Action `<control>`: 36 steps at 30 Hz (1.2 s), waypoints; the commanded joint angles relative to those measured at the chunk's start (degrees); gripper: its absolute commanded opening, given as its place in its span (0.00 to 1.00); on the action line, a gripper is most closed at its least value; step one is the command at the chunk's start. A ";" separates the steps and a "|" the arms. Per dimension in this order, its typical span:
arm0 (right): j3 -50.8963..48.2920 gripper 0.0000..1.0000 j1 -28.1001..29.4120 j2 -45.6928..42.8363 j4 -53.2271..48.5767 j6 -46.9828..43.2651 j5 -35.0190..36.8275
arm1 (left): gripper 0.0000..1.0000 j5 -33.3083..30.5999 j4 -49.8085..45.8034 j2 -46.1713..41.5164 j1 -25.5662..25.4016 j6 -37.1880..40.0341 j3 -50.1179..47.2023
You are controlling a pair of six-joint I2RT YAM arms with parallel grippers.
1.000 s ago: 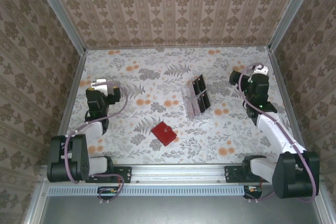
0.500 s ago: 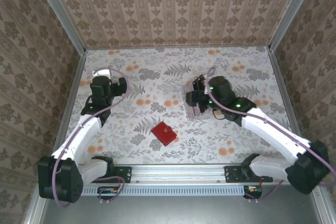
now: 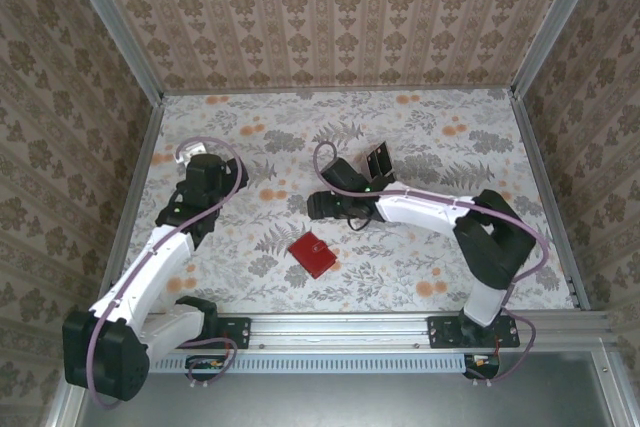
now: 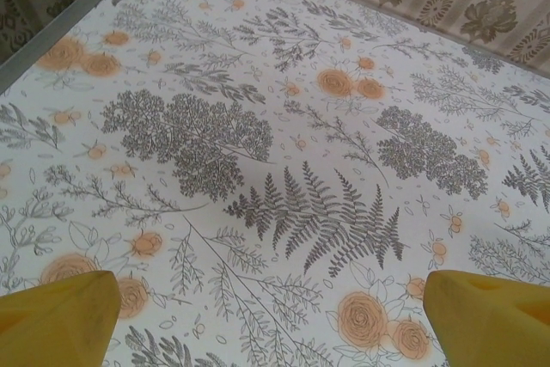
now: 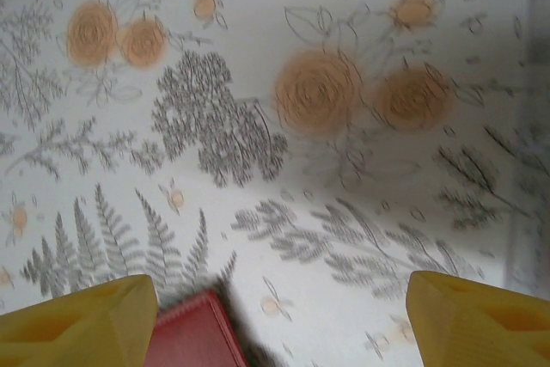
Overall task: Put the credit cards into the card holder
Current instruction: Move the storage box to the middle-right of the table.
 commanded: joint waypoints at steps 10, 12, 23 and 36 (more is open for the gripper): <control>9.66 0.76 -0.47 11.11 -2.55 3.94 9.17 | 1.00 -0.54 -2.04 0.54 -1.85 -1.49 0.66; 9.25 0.76 -0.88 11.27 -2.56 3.97 9.98 | 1.00 -0.47 -2.41 0.55 -2.13 -0.59 1.03; 5.13 0.76 -5.78 8.78 -2.10 1.72 11.06 | 1.00 -0.82 -3.17 0.30 -3.19 1.00 1.95; -1.57 0.76 -12.58 3.48 -1.53 -3.38 11.12 | 1.00 -2.03 -3.77 0.97 -5.71 1.20 2.62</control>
